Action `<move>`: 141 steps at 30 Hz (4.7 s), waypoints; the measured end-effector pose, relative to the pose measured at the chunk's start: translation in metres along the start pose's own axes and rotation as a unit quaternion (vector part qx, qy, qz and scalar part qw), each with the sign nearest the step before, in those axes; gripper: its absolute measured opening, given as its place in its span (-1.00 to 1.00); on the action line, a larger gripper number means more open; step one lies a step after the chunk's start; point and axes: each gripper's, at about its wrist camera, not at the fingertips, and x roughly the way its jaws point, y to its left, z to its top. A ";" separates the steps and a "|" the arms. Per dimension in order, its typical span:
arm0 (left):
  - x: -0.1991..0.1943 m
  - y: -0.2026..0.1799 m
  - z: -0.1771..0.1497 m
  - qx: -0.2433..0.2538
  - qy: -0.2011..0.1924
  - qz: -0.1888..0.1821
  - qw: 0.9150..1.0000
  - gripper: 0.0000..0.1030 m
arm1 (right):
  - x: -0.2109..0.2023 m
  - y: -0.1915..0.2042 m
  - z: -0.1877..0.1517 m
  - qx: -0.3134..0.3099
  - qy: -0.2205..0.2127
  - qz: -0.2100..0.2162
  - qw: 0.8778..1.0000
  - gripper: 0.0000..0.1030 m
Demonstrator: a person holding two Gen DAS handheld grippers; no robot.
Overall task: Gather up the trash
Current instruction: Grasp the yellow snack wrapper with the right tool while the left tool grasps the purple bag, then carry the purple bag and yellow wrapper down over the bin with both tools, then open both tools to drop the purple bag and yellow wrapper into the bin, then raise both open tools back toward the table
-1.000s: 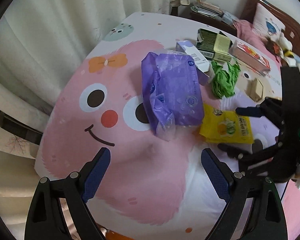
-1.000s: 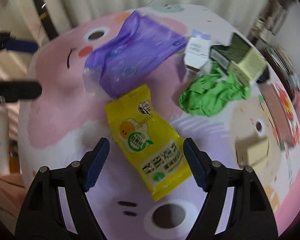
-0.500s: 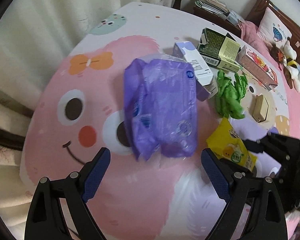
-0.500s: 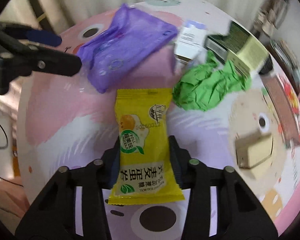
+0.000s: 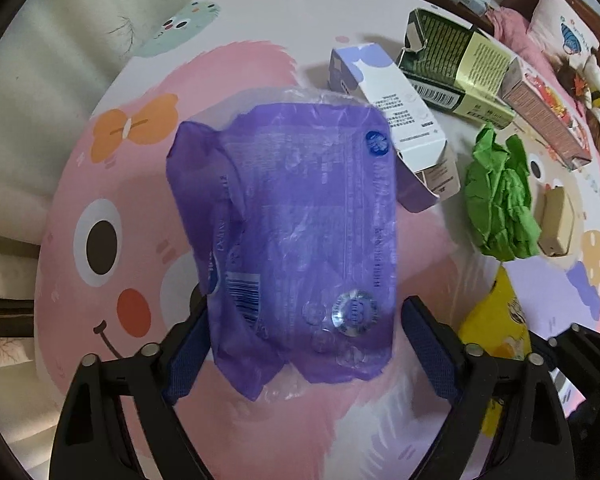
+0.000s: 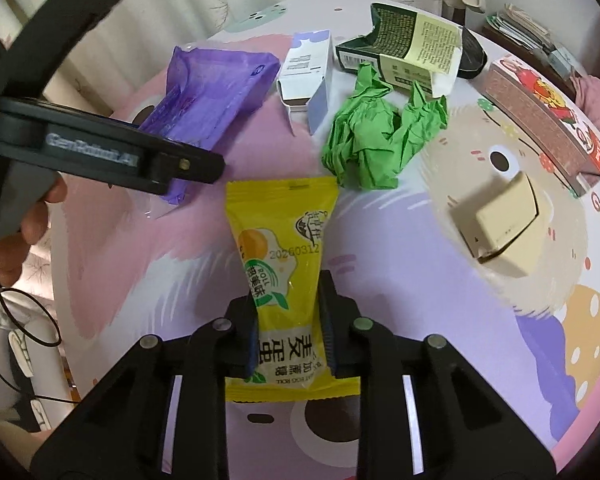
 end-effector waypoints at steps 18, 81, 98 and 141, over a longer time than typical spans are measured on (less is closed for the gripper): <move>-0.057 0.013 -0.068 0.038 -0.080 0.019 0.996 -0.41 | -0.011 0.031 -0.022 0.095 -0.002 0.005 0.995 -0.67; 0.253 0.049 -0.487 0.312 0.061 -0.039 0.947 -0.17 | 0.222 0.221 -0.438 0.475 0.082 -0.100 0.870 -0.67; 0.253 0.084 -0.471 0.285 0.033 -0.027 0.958 0.73 | 0.230 0.206 -0.439 0.486 0.047 -0.080 0.869 -0.63; -0.194 0.172 -0.405 0.284 -0.152 -0.077 0.944 0.73 | -0.122 0.352 -0.272 0.411 -0.079 -0.128 0.899 0.44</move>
